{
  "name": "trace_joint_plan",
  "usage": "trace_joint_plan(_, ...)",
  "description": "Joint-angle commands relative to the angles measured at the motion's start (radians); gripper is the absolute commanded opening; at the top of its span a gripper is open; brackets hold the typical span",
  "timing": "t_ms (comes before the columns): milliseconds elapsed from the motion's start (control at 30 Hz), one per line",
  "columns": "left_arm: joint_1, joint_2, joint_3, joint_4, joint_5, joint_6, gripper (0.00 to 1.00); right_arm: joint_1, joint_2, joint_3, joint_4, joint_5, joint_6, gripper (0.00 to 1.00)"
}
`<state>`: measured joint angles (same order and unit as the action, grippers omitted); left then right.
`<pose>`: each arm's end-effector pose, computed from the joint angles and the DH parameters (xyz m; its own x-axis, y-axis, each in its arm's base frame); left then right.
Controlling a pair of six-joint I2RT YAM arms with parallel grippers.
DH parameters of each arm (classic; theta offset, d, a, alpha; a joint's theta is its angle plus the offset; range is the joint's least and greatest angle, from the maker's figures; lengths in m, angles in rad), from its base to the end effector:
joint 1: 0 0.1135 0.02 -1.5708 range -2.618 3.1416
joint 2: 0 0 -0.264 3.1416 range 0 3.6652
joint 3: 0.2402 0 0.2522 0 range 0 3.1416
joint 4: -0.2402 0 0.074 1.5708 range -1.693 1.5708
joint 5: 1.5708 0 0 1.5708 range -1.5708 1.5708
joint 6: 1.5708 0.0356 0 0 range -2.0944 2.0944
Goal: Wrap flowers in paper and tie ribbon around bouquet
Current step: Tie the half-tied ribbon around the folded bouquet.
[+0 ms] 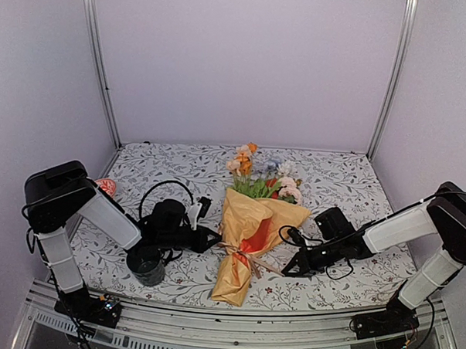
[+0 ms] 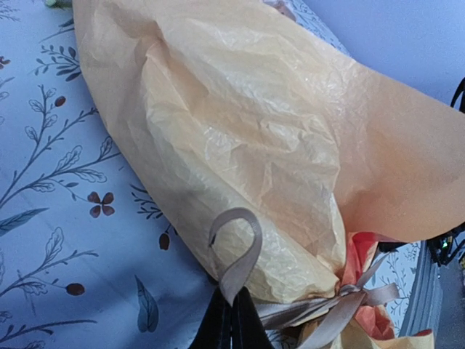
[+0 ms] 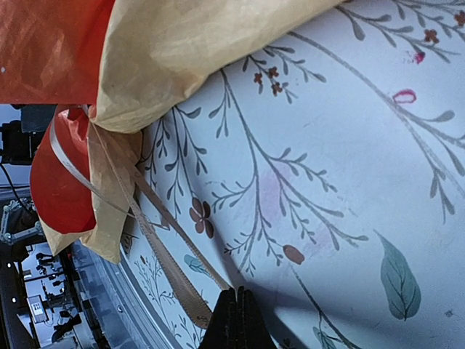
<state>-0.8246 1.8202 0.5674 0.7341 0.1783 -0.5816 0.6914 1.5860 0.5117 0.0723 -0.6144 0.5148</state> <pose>0.2081 -0.2344 0.1014 -0.7356 -0.0007 -0.6774 0.5063 0.6637 -0.5506 0.1787 0.1746 0.1038 -0.9392 -0.2551 -0.2297 -0.3421 0.6401 0.6879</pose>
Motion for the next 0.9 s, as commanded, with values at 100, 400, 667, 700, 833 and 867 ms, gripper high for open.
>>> trace_joint_plan(100,0.038,0.021,0.001,-0.037,-0.027,-0.005,0.0,-0.01,0.024,-0.045,-0.095,0.029,-0.017,0.0)
trace_joint_plan(400,0.042,0.023,0.0,-0.035,-0.02,-0.006,0.0,-0.01,0.025,-0.074,-0.061,0.018,-0.001,0.0)
trace_joint_plan(667,0.035,0.045,0.046,-0.051,0.113,0.053,0.0,-0.039,0.009,-0.018,-0.082,0.045,0.003,0.0)
trace_joint_plan(700,0.036,0.042,0.041,-0.05,0.108,0.049,0.0,-0.048,0.005,-0.015,-0.092,0.046,0.0,0.0)
trace_joint_plan(833,0.035,0.024,0.023,-0.036,0.105,0.052,0.0,-0.062,-0.004,-0.006,-0.111,0.031,-0.028,0.0)
trace_joint_plan(867,0.034,0.019,0.017,-0.022,0.118,0.06,0.0,-0.062,-0.008,-0.003,-0.118,0.029,-0.035,0.0)
